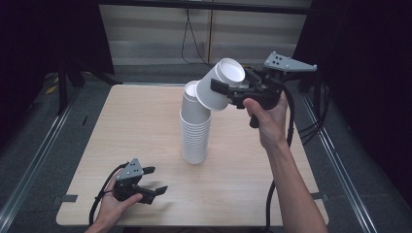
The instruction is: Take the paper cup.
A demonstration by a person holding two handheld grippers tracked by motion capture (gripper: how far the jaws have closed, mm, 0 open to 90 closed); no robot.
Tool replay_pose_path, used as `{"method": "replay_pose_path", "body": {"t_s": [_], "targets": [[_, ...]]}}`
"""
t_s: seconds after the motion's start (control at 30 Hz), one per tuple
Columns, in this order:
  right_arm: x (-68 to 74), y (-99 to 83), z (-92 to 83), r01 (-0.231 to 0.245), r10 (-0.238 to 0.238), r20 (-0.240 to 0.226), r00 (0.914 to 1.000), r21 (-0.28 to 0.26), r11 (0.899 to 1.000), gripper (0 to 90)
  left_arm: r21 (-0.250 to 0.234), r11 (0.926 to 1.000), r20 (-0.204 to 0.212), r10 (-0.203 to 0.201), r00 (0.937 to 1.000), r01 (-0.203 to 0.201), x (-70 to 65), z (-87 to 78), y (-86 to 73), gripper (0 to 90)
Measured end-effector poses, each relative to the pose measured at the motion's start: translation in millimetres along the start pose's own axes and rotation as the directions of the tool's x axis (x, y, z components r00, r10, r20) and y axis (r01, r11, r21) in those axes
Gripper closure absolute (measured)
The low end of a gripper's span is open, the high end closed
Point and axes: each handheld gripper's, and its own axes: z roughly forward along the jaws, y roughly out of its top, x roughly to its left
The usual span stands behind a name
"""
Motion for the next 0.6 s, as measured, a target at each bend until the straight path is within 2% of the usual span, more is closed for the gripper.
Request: {"method": "replay_pose_path", "body": {"t_s": [0.17, 0.4, 0.6], "targets": [[2.1, -6.3, -14.1, -0.007, 0.007, -0.001, 1.0000, -0.023, 1.000, 21.5, 0.001, 1.0000, 0.009, -0.008, 0.9999, 0.008, 0.2, 0.5, -0.5, 15.8], [9.8, -17.3, -31.7, -0.004, 0.004, -0.005, 1.0000, -0.022, 1.000, 21.5, 0.023, 0.9997, 0.026, -0.003, 0.9997, 0.003, -1.7, 4.6, -0.2, 15.8], [18.0, -31.4, -36.9, 0.003, -0.003, -0.011, 0.9999, 0.006, 1.000, 21.5, 0.013, 0.9998, 0.041, -0.014, 0.9991, 0.013, -2.5, 6.6, 1.8, 15.8]]}}
